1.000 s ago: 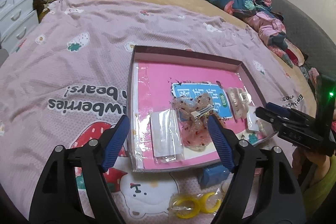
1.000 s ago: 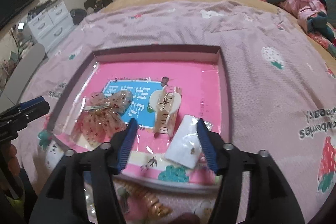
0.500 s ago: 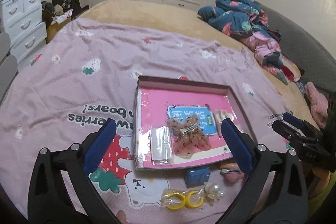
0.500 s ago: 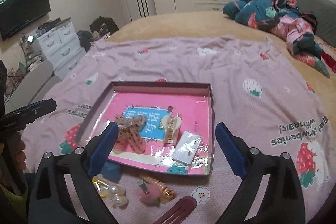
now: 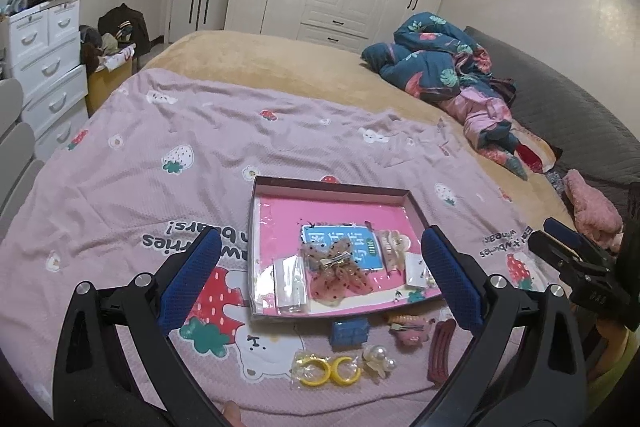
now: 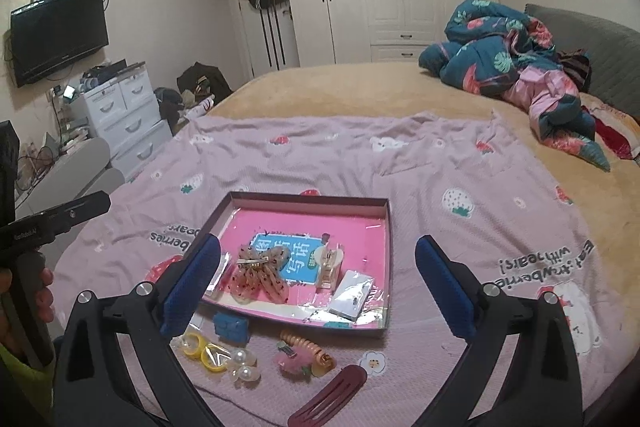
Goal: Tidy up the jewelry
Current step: 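Lift both tools out of the box away from the placed items, then move left tool toward the blue box while right tool approaches the pink fluffy clip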
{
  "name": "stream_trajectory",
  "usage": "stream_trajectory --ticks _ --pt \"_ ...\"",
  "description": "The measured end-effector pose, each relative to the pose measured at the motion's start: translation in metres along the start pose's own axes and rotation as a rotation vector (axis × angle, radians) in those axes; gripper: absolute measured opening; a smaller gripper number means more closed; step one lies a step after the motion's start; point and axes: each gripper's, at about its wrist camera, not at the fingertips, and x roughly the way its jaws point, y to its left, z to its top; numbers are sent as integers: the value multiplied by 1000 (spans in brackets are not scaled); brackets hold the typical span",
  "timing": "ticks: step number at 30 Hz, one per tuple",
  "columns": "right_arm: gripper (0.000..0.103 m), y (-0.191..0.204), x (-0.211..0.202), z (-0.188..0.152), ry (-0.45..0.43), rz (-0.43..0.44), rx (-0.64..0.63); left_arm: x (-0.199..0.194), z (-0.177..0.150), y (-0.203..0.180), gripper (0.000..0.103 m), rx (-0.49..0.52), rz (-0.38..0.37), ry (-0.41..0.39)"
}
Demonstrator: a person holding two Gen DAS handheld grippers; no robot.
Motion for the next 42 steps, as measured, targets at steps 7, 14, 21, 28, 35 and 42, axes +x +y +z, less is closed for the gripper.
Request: stream_trajectory --ticks 7,14,21,28,35,42 --pt "98 5 -23 -3 -31 -5 -14 -21 -9 -1 94 13 -2 -19" --pt "99 14 -34 -15 -17 9 -35 -40 -19 4 94 11 6 -28" --pt "99 21 -45 -28 8 13 -69 -52 -34 12 94 -5 16 -16" --pt "99 21 -50 -49 52 4 -93 -51 -52 13 94 -6 14 24" --pt "99 22 -46 -70 111 7 -108 -45 -69 11 94 7 19 70" --pt "99 26 -34 -85 162 20 -121 -34 -83 7 94 28 15 122"
